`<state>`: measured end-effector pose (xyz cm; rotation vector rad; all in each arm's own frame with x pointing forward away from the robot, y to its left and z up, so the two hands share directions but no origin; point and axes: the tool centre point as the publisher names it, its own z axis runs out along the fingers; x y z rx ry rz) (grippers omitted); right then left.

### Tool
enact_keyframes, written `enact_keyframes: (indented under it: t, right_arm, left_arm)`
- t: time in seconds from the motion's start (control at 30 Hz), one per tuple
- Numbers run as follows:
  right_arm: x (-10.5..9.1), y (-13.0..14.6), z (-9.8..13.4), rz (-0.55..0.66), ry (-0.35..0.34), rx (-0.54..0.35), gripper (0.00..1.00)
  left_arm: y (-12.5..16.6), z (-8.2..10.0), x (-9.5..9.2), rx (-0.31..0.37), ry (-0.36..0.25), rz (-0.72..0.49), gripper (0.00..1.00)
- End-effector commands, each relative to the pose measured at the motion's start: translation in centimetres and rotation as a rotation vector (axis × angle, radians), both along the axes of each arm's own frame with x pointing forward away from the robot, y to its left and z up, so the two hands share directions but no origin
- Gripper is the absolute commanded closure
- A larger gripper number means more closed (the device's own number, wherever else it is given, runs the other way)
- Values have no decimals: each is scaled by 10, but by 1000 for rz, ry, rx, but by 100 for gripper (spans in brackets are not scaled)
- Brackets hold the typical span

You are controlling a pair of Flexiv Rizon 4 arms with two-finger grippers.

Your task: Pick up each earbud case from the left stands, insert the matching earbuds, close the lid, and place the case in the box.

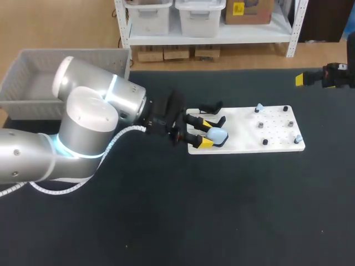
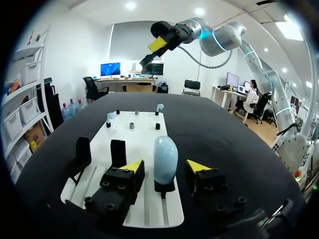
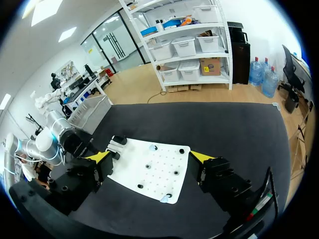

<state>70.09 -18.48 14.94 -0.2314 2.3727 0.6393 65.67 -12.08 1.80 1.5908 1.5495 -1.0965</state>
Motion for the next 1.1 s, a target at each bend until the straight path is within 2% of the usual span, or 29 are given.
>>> enact_keyframes:
  t: [0.03, 0.57, 0.7, 0.73, 0.77, 0.8, 0.97, 1.1]
  right_arm:
    - [0, 0, 0, 0, 0, 0, 0]
    - [0, 0, 0, 0, 0, 0, 0]
    - [0, 0, 0, 0, 0, 0, 0]
    - [0, 0, 0, 0, 0, 0, 0]
    - [0, 0, 0, 0, 0, 0, 0]
    - [0, 0, 0, 0, 0, 0, 0]
    - [0, 0, 0, 0, 0, 0, 0]
    - [0, 0, 0, 0, 0, 0, 0]
  left_arm:
    - [-4, -3, 2, -1, 1, -3, 51]
    - [-11, -6, 6, 0, -2, -6, 58]
    - [-12, -6, 7, 2, -3, -12, 65]
    - [-13, -6, 7, 4, -4, -15, 71]
    - [-13, -5, 6, 7, -6, -16, 88]
    - [-14, -5, 6, 11, -7, -17, 100]
    - [-13, 1, 2, 23, -26, -19, 100]
    - [-10, 13, -5, 24, -62, -15, 100]
